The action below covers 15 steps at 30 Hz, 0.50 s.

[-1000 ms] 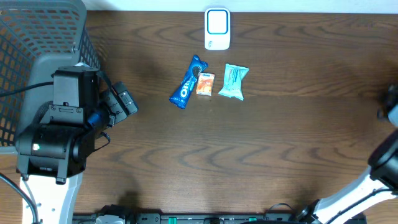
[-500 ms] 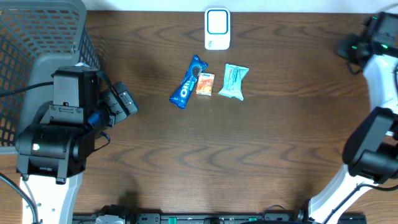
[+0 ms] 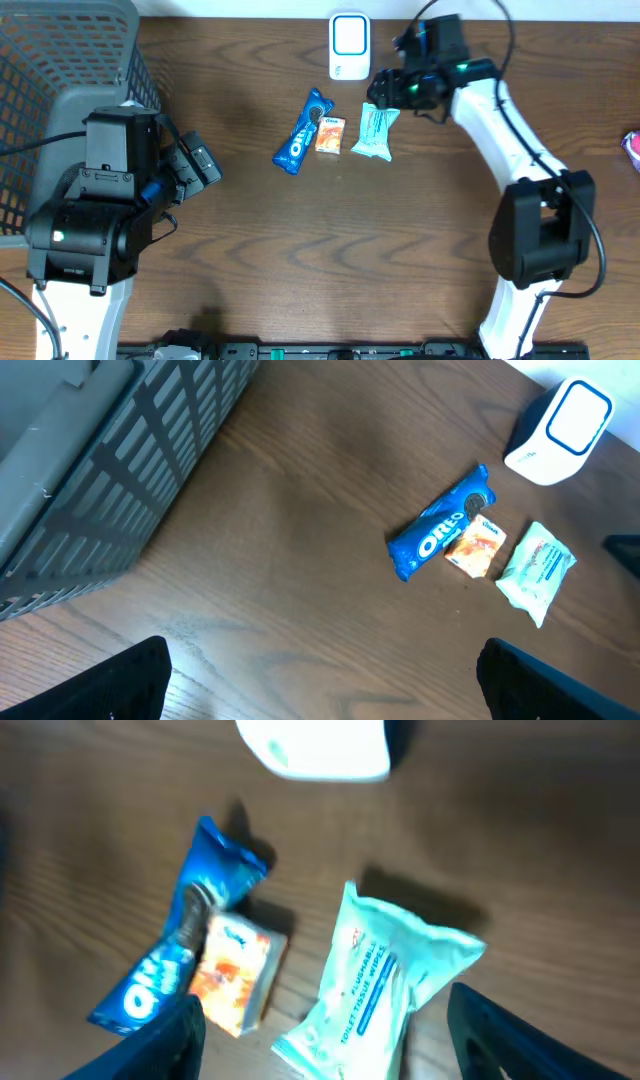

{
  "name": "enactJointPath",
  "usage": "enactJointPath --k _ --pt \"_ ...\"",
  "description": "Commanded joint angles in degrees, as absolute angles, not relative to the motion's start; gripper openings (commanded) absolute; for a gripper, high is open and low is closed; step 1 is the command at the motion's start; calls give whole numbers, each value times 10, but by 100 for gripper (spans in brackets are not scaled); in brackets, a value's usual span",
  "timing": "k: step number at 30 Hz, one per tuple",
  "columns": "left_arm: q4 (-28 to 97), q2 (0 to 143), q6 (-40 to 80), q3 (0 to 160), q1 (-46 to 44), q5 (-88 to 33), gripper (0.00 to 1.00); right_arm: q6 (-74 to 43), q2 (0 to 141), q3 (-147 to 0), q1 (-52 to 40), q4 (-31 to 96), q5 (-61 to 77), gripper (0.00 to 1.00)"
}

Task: Scan the item barcode
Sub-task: 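Move the right gripper to the green wipes pack and grasp it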

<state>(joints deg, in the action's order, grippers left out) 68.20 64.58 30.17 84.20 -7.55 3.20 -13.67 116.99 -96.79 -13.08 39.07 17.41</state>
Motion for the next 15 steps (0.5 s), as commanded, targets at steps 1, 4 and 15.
enactJointPath --k 1,4,15 --pt "684 647 300 846 -73 39 98 -193 1182 -961 -128 405 121 55" --pt "684 647 300 846 -73 39 98 -203 1182 -945 -128 416 129 53" --pt "684 647 300 846 -73 39 98 -223 1182 -811 -144 304 156 47"
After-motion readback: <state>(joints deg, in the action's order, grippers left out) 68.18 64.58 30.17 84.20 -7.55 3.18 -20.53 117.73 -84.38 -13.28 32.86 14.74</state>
